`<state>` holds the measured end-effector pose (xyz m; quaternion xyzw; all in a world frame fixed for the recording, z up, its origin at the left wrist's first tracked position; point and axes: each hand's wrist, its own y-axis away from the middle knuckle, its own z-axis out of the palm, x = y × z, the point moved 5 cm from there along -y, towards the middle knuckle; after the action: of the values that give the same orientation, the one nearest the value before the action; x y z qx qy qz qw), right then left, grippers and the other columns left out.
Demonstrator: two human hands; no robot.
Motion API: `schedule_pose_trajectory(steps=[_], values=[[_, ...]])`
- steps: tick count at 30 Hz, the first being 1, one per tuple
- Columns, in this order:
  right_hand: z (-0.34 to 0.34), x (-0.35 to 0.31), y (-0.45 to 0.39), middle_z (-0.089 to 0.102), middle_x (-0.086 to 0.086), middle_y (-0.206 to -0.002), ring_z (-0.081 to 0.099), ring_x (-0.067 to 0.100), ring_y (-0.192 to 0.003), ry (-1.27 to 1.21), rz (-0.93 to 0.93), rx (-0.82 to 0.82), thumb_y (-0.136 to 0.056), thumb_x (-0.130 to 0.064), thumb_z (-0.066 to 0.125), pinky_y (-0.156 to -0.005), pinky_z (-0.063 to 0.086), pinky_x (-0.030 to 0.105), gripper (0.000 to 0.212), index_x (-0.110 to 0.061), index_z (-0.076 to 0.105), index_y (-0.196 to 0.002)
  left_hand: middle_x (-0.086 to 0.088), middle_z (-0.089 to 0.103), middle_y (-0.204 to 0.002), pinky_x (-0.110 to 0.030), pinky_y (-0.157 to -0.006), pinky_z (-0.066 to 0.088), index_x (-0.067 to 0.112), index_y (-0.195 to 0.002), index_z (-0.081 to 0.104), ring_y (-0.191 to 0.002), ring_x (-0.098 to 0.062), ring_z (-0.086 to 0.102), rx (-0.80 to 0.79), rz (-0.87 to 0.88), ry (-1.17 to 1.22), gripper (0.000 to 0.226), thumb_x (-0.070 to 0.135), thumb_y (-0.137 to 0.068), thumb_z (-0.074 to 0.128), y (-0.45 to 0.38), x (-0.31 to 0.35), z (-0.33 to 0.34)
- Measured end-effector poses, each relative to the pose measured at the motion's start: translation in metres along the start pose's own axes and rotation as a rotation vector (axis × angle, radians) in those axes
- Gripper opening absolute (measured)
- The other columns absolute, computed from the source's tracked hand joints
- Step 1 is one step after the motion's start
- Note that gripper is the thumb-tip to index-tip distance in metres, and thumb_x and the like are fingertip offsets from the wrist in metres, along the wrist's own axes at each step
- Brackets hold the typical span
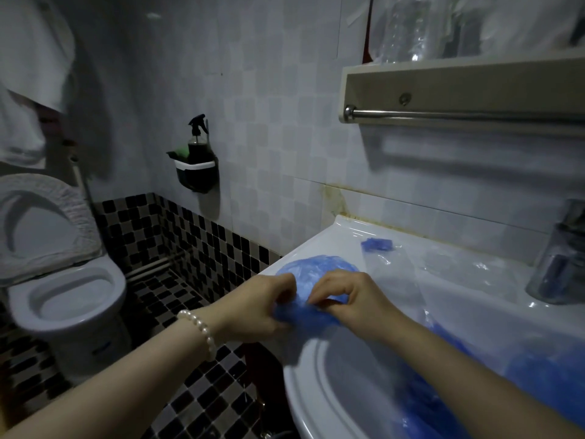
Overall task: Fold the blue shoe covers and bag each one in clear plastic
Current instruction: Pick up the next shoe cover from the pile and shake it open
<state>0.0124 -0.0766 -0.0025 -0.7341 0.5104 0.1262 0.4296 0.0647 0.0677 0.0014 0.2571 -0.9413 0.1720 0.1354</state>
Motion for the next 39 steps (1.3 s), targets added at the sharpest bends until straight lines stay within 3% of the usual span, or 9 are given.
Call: schedule_pose_trajectory(steps=[4,10,14,18,24,28,33,36,39], values=[[-0.013,0.003,0.003,0.067,-0.021,-0.068,0.063,-0.003,-0.072,-0.041,0.108,-0.039,-0.072,0.015,0.062,-0.075,0.046,0.012,0.049,-0.033,0.069,-0.064,0.001,0.060,-0.100,-0.034,-0.073,0.045,0.021,-0.101,0.050,-0.090,-0.022,0.056,0.011,-0.049,-0.260,0.031,0.033,-0.074,0.057,0.001,-0.001,0.006],[-0.039,0.005,0.010,0.074,-0.002,-0.079,0.069,0.008,-0.080,-0.342,0.234,-0.087,-0.057,0.010,0.043,-0.075,0.051,0.016,0.045,-0.014,0.070,-0.084,0.003,0.058,-0.103,-0.029,-0.067,0.040,0.019,-0.103,0.060,-0.092,-0.020,0.057,0.004,-0.012,-0.399,0.024,0.021,-0.080,0.054,0.000,-0.002,0.010],[-0.042,0.010,0.012,0.057,-0.006,-0.118,0.051,-0.005,-0.109,0.099,0.120,-0.098,-0.053,-0.005,0.042,-0.092,0.037,0.008,0.067,-0.037,0.061,-0.109,0.005,0.056,-0.105,-0.031,-0.079,0.047,0.017,-0.101,0.066,-0.096,-0.016,0.056,-0.059,-0.060,-0.309,0.034,0.027,-0.076,0.046,0.004,-0.003,0.007],[-0.010,0.016,0.025,0.038,-0.018,-0.136,0.035,-0.006,-0.127,0.358,0.004,-0.314,-0.062,-0.016,0.054,-0.106,0.028,0.011,0.072,-0.032,0.052,-0.132,-0.001,0.054,-0.102,-0.029,-0.084,0.042,0.013,-0.091,0.061,-0.098,-0.017,0.053,-0.123,-0.093,-0.262,0.048,0.039,-0.073,0.026,0.007,0.002,0.005],[0.000,0.032,0.024,0.065,-0.018,-0.073,0.055,-0.008,-0.073,-0.101,0.204,-0.104,-0.069,-0.017,0.067,-0.069,0.046,0.016,0.016,-0.020,0.071,-0.084,-0.007,0.060,-0.087,-0.032,-0.082,0.045,0.010,-0.080,0.063,-0.082,-0.015,0.055,-0.067,-0.108,0.233,0.069,0.073,-0.072,0.037,0.009,0.001,-0.003],[-0.008,0.036,0.017,0.065,0.006,-0.083,0.056,0.011,-0.076,-0.327,0.306,-0.164,-0.068,-0.018,0.071,-0.069,0.048,0.022,0.035,-0.004,0.058,-0.097,0.000,0.066,-0.087,-0.028,-0.080,0.051,0.018,-0.089,0.064,-0.081,-0.008,0.062,-0.049,-0.204,0.519,0.043,0.050,-0.065,0.079,0.015,-0.017,-0.001],[-0.014,0.042,0.007,0.059,0.013,-0.081,0.053,0.017,-0.075,-0.271,0.440,-0.219,-0.085,-0.007,0.067,-0.071,0.045,0.024,0.020,0.002,0.055,-0.097,0.003,0.056,-0.058,-0.015,-0.052,0.038,0.008,-0.068,0.059,-0.054,-0.008,0.049,0.144,-0.381,0.650,0.030,0.028,-0.090,0.058,0.010,-0.040,-0.002],[-0.014,0.044,-0.009,0.047,0.006,-0.069,0.041,0.014,-0.064,-0.130,0.499,-0.063,-0.095,-0.015,0.054,-0.055,0.036,0.015,0.018,-0.003,0.054,-0.081,-0.005,0.051,-0.062,-0.022,-0.054,0.034,0.008,-0.069,0.055,-0.057,-0.015,0.043,0.240,-0.521,0.711,0.033,0.025,-0.097,0.049,0.002,-0.050,0.000],[-0.010,0.045,-0.028,0.050,0.005,-0.075,0.045,0.017,-0.072,-0.003,0.568,0.085,-0.099,-0.020,0.044,-0.065,0.035,0.025,0.022,-0.007,0.052,-0.083,-0.004,0.052,-0.067,-0.027,-0.060,0.038,0.008,-0.073,0.055,-0.060,-0.015,0.046,0.287,-0.609,0.581,0.035,0.027,-0.100,0.043,-0.011,-0.055,0.001]])
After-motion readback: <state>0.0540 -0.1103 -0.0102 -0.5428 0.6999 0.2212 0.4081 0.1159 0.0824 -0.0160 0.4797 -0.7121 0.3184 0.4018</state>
